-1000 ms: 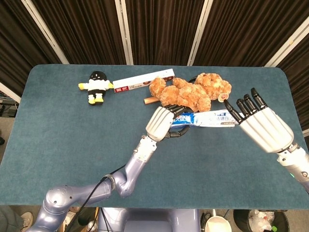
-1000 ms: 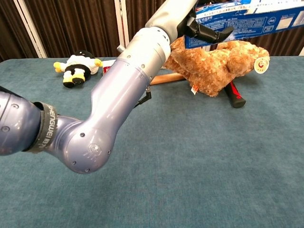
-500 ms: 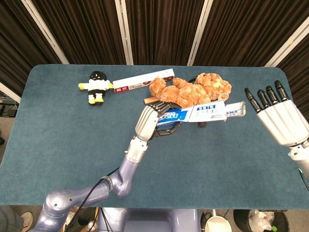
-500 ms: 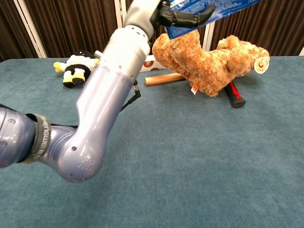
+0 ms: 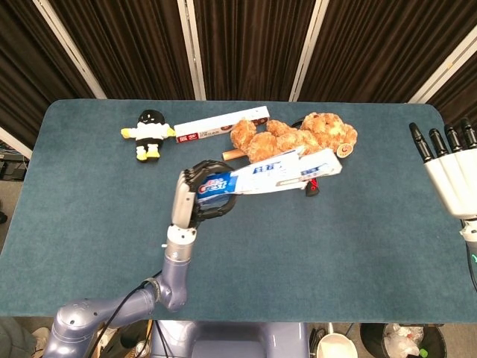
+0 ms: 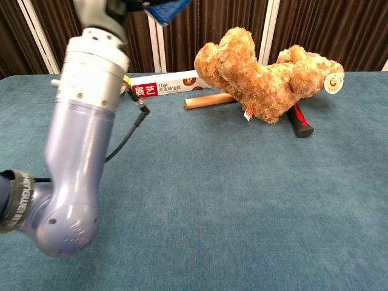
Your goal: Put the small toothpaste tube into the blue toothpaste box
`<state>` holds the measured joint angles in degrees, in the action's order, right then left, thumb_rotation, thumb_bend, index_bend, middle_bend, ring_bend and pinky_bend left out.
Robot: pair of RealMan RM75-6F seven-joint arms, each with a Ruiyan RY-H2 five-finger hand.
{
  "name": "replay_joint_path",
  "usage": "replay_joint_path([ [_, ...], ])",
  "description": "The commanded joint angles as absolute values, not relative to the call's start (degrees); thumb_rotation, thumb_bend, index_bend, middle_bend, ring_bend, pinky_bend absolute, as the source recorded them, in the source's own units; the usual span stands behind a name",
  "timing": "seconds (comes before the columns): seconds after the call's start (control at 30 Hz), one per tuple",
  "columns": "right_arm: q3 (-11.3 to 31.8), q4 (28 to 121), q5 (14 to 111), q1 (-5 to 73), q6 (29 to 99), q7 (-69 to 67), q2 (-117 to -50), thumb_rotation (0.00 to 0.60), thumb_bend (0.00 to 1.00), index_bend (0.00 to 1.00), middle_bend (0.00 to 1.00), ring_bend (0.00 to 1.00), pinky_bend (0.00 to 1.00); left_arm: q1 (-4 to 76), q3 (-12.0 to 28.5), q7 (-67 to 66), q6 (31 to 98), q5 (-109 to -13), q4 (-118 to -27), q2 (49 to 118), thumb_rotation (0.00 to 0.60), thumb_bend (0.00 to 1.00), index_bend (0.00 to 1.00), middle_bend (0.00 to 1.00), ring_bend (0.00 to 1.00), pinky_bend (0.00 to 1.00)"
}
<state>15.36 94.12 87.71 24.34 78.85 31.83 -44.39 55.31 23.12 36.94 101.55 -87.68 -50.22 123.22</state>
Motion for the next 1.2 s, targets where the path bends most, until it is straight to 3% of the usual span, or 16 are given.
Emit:
replay_joint_path([
  [0.03,15.37,94.27,87.14,24.33,78.56,32.0,-44.49,0.6,0.36,0.18,0.4,0.32,0.26,53.61,22.83,38.91,103.89,-88.51,-50.7,122.78,0.6,0.53,0.34,0.47,0.42,0.54],
  [0.33,15.1,95.38,86.68,24.58,78.08,32.93,-44.97,0.6,0.36,0.18,0.4,0.32,0.26,52.23,23.3,40.48,104.62,-88.09,-51.12,122.59,0.6,0.51,0.32,0.45,0.39,0.53],
  [0.83,14.97,95.49,86.35,24.77,78.28,33.24,-45.54,0.6,0.36,0.18,0.4,0.32,0.26,51.35,26.83,43.05,113.43,-90.64,-57.46,121.98,0.6,0.46,0.27,0.38,0.34,0.52],
  [1.1,14.97,95.17,86.34,24.75,78.57,32.64,-45.66,0.6,0.36,0.18,0.4,0.32,0.26,50.7,26.11,42.74,112.23,-90.14,-57.74,122.27,0.6,0.42,0.21,0.33,0.29,0.48],
  [1.2,14.95,95.31,86.41,24.74,78.67,32.28,-45.6,0.6,0.36,0.18,0.4,0.32,0.26,50.64,25.87,42.56,110.95,-89.69,-56.98,122.44,0.6,0.46,0.24,0.38,0.32,0.48],
])
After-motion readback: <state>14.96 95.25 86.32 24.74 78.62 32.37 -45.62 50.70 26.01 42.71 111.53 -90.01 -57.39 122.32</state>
